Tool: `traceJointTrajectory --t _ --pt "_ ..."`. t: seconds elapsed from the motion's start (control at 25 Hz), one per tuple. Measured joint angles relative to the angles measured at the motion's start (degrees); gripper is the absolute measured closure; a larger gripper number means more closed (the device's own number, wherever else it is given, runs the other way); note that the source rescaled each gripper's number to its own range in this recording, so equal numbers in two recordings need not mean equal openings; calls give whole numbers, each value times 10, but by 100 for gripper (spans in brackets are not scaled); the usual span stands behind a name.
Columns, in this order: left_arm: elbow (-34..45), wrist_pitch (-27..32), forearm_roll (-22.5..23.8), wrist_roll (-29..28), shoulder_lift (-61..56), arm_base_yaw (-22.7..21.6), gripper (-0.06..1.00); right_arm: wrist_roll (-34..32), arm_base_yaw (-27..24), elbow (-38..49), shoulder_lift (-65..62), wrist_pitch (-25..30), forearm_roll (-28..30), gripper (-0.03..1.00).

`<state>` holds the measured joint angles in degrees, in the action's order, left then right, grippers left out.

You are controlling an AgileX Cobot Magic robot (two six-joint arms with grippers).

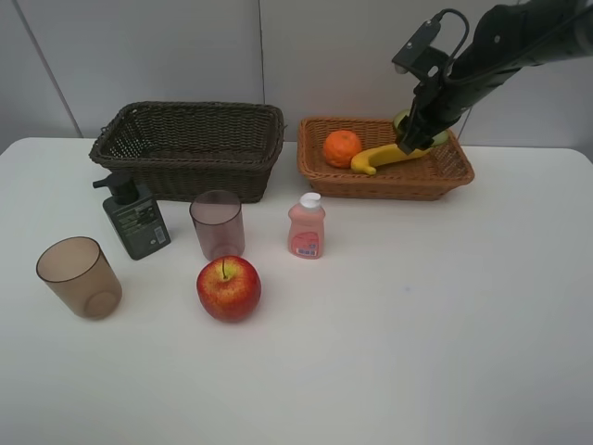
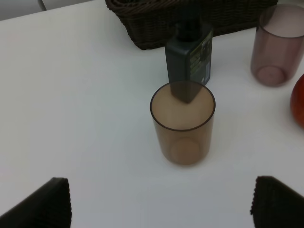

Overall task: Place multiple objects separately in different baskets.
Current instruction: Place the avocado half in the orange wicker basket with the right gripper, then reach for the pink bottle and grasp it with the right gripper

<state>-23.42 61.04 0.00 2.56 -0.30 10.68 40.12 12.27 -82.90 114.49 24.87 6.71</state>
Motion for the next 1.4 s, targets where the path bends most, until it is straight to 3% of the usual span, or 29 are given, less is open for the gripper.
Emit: traceJointTrajectory --t 0.2,0.24,0.36,0.48,1.4 --pt "0 0 0 0 0 0 -6 0 0 0 0 -1 0 51" --pt "0 0 0 0 0 0 -6 0 0 0 0 -2 0 44" --pt "0 0 0 0 0 0 -6 0 0 0 0 -7 0 10" --pt "0 0 0 0 0 0 -6 0 0 0 0 -8 -2 -1" --pt "0 0 0 0 0 0 -6 0 0 0 0 -12 -6 -3"
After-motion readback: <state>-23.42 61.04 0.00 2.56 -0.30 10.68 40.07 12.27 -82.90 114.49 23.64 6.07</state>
